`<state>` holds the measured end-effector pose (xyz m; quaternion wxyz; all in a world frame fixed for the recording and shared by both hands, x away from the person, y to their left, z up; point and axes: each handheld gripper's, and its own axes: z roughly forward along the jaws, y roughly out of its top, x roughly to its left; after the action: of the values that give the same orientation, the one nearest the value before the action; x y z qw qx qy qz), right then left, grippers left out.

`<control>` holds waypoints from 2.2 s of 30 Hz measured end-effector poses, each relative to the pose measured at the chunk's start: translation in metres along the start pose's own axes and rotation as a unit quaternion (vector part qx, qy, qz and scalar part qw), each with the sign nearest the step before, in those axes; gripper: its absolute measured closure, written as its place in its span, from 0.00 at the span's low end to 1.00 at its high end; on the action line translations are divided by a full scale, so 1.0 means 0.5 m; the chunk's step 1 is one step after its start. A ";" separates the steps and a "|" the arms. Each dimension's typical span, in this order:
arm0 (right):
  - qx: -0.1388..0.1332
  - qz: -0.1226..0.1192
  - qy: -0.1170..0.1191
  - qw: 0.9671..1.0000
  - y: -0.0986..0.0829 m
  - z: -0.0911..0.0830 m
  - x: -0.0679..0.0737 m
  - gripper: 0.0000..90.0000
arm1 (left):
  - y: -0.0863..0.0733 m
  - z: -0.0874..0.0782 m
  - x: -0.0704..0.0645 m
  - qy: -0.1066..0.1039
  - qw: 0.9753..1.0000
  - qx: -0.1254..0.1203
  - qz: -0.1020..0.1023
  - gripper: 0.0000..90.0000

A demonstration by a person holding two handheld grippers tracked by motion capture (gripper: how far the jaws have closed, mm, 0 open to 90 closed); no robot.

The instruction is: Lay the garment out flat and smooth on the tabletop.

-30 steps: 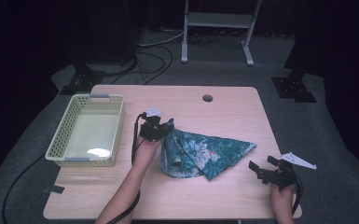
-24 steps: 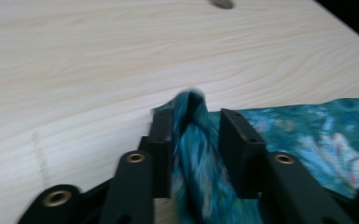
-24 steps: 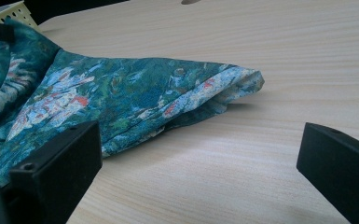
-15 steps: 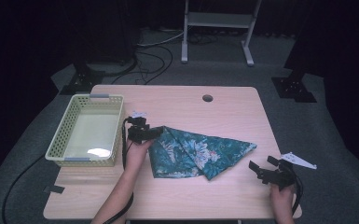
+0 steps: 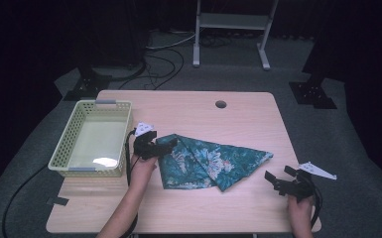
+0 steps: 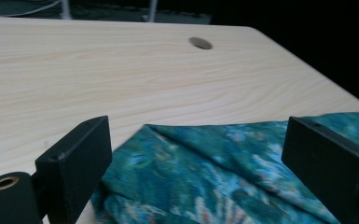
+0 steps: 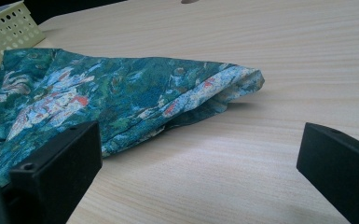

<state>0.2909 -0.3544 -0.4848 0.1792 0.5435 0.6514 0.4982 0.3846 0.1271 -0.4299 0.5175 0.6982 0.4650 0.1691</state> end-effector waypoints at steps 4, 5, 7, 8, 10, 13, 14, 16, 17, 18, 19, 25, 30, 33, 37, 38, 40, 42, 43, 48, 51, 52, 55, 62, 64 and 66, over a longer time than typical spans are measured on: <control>0.000 0.000 -0.001 1.000 0.000 0.000 0.000 0.00 | -0.009 -0.018 -0.014 0.002 1.000 0.007 0.018 0.00; 0.000 0.000 -0.001 1.000 0.000 0.000 0.000 0.00 | -0.009 -0.018 -0.014 0.002 1.000 0.007 0.018 0.00; 0.001 0.000 -0.001 1.000 0.000 0.000 0.000 0.00 | -0.016 -0.029 -0.017 -0.015 1.000 -0.001 0.026 0.00; 0.000 0.000 -0.002 1.000 0.000 0.000 0.000 0.00 | -0.017 -0.033 -0.019 -0.027 0.999 -0.010 0.031 0.00; 0.001 0.000 -0.002 1.000 0.000 0.001 0.001 0.00 | -0.016 -0.039 -0.023 -0.033 0.998 -0.022 0.050 0.00; 0.002 -0.001 -0.002 1.000 0.000 0.001 0.001 0.00 | -0.007 -0.048 -0.026 -0.040 0.996 -0.040 0.061 0.00; 0.002 0.000 -0.002 1.000 0.000 0.001 0.001 0.00 | 0.000 -0.054 -0.027 -0.042 0.996 -0.044 0.071 0.00; 0.000 0.001 -0.001 1.000 0.000 0.000 0.000 0.00 | 0.008 -0.065 -0.027 -0.027 0.994 -0.045 0.091 0.00; 0.000 0.001 -0.001 1.000 0.000 0.000 0.000 0.00 | 0.008 -0.074 -0.023 -0.025 0.995 -0.049 0.087 0.00; 0.001 0.001 -0.001 1.000 0.000 0.000 -0.001 0.00 | 0.006 -0.080 -0.020 -0.030 0.995 -0.054 0.078 0.00; 0.001 0.001 -0.001 1.000 0.000 0.001 -0.001 0.00 | 0.000 -0.091 -0.016 -0.029 0.996 -0.057 0.062 0.00; 0.001 0.000 -0.002 1.000 0.000 0.001 0.000 0.00 | -0.046 -0.139 -0.018 -0.033 0.994 -0.060 0.084 0.00; 0.003 -0.001 -0.003 1.000 0.000 0.001 0.001 0.00 | -0.116 -0.172 -0.024 -0.023 0.995 -0.012 0.101 0.00; 0.004 -0.002 -0.005 1.000 0.001 0.002 0.002 0.00 | -0.157 -0.186 -0.025 -0.025 0.995 -0.004 0.093 0.00; 0.004 -0.002 -0.007 1.000 0.001 0.002 0.002 0.00 | -0.190 -0.199 -0.021 -0.029 0.996 -0.008 0.085 0.00; 0.004 -0.002 -0.007 1.000 0.001 0.002 0.002 0.00 | -0.193 -0.202 -0.019 -0.029 0.996 -0.009 0.081 0.00; 0.005 -0.002 -0.007 1.000 0.001 0.002 0.002 0.00 | -0.198 -0.209 -0.012 -0.034 0.997 -0.023 0.072 0.00; 0.005 -0.001 -0.007 1.000 0.001 0.002 0.002 0.00 | -0.201 -0.218 -0.009 -0.041 0.996 -0.037 0.066 0.00; 0.005 -0.001 -0.005 1.000 0.001 0.002 0.002 0.00 | -0.201 -0.222 -0.008 -0.042 0.996 -0.041 0.070 0.00; 0.005 -0.001 -0.006 1.000 0.001 0.002 0.002 0.00 | -0.211 -0.246 -0.010 -0.042 0.994 -0.059 0.082 0.00; 0.005 -0.003 -0.004 1.000 0.001 0.002 0.003 0.00 | -0.225 -0.255 0.000 -0.044 0.993 -0.069 0.081 0.00; -0.001 -0.005 0.000 1.000 0.000 0.001 0.002 0.00 | -0.229 -0.257 0.004 -0.046 0.994 -0.069 0.078 0.00; -0.005 -0.006 0.001 1.000 0.000 0.000 0.004 0.00 | -0.232 -0.266 0.010 -0.043 0.993 -0.076 0.082 0.00; 0.009 -0.024 0.001 1.000 0.000 0.005 0.010 0.00 | -0.233 -0.271 0.012 -0.041 0.992 -0.083 0.089 0.00; 0.004 -0.029 0.010 1.000 0.000 0.004 0.011 0.00 | -0.234 -0.271 0.012 -0.046 0.991 -0.089 0.089 0.00; -0.002 -0.033 0.023 0.999 0.001 0.002 0.012 0.00 | -0.233 -0.270 0.014 -0.043 0.992 -0.090 0.083 0.00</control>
<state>0.2900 -0.3487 -0.4830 0.1816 0.5099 0.6720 0.5054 0.2361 0.2128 -0.4794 0.5816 0.6917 0.3659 0.2221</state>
